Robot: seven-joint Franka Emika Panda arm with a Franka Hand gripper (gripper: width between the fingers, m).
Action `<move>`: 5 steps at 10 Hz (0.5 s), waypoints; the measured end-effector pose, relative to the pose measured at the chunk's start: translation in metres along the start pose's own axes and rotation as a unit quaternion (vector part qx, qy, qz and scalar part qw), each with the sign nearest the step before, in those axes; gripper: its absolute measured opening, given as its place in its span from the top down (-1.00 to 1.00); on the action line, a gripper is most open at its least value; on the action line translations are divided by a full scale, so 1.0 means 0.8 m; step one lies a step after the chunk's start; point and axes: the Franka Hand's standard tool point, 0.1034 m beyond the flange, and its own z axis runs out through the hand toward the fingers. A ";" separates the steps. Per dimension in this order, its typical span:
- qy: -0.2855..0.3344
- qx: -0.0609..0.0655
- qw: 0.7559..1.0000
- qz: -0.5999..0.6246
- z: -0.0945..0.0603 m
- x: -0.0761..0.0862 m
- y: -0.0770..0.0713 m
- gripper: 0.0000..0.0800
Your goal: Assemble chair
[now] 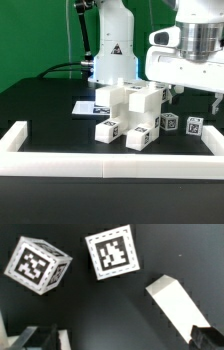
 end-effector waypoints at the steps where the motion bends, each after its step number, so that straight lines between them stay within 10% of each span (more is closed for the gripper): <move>1: 0.000 0.000 1.000 -0.002 0.000 0.003 0.002 -0.62; 5: 0.002 0.001 1.000 -0.003 -0.003 0.021 0.017 -0.62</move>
Offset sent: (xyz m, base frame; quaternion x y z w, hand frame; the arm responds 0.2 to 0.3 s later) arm 0.0060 -0.0150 0.0024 0.0014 -0.0012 -0.0175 0.9998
